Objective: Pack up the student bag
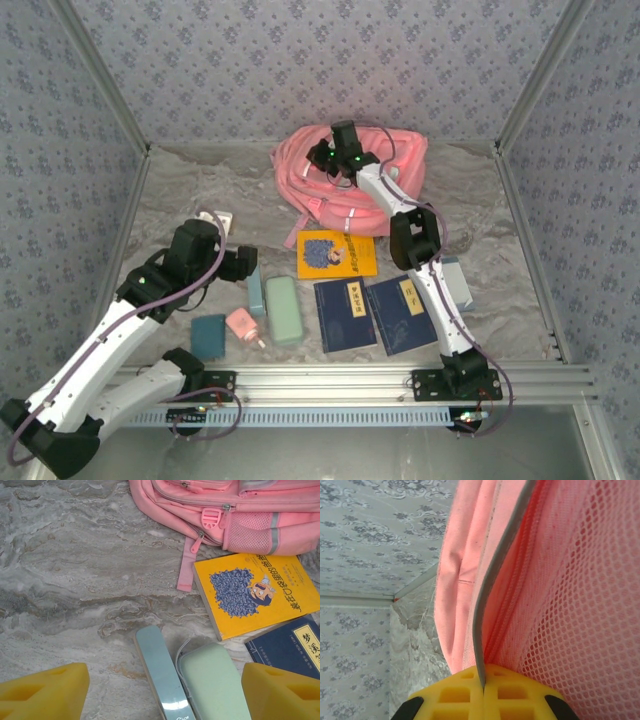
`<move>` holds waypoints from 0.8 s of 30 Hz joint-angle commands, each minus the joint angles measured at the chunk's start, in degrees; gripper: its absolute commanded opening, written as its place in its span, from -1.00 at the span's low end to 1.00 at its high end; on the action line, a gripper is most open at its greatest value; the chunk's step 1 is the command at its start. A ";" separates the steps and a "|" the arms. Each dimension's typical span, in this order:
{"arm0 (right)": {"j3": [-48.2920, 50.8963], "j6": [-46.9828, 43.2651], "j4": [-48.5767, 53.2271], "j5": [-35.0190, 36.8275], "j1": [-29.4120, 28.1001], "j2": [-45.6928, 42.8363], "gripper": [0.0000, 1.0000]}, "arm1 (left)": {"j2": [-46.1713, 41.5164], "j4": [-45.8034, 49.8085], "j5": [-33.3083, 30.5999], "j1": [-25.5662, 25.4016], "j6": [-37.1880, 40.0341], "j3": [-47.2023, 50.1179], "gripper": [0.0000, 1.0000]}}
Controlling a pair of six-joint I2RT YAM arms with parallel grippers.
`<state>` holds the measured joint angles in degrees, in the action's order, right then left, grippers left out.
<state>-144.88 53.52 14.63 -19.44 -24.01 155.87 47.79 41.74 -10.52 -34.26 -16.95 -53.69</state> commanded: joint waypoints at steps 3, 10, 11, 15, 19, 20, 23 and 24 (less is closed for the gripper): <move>-0.44 -3.60 0.59 -3.58 1.36 -5.98 -1.00 | 0.25 -1.31 -0.86 -0.28 1.04 0.29 0.59; 9.99 -3.95 5.37 -5.94 4.97 -20.96 -1.00 | 0.28 -1.31 -0.14 -0.29 0.86 0.35 0.60; 11.10 -3.94 5.77 -6.66 5.23 -22.56 -1.00 | 0.36 -1.35 -0.03 -0.32 0.86 0.39 0.60; 17.63 -4.06 9.72 -4.22 5.66 -30.31 -1.00 | 1.57 -1.48 1.90 -0.28 0.47 0.19 0.62; 28.88 -1.04 5.36 -2.69 6.34 -39.48 -1.00 | 4.82 -1.26 6.87 -0.28 0.16 -1.18 0.52; 30.49 -0.23 5.08 -2.24 6.39 -41.01 -1.00 | 5.56 -1.47 8.78 -0.28 0.01 -1.49 0.44; 33.79 1.24 6.04 -0.65 6.22 -44.94 -1.00 | 9.66 -1.62 13.42 -0.78 -1.35 -3.99 0.30; 34.93 1.67 6.35 -0.40 6.09 -46.01 -1.00 | 11.77 -1.13 13.85 -1.63 -1.92 -5.47 0.29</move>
<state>-111.33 52.73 24.08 -21.21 -17.56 114.96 56.62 41.01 -2.07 -34.63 -17.63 -54.89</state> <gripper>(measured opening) 0.049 0.649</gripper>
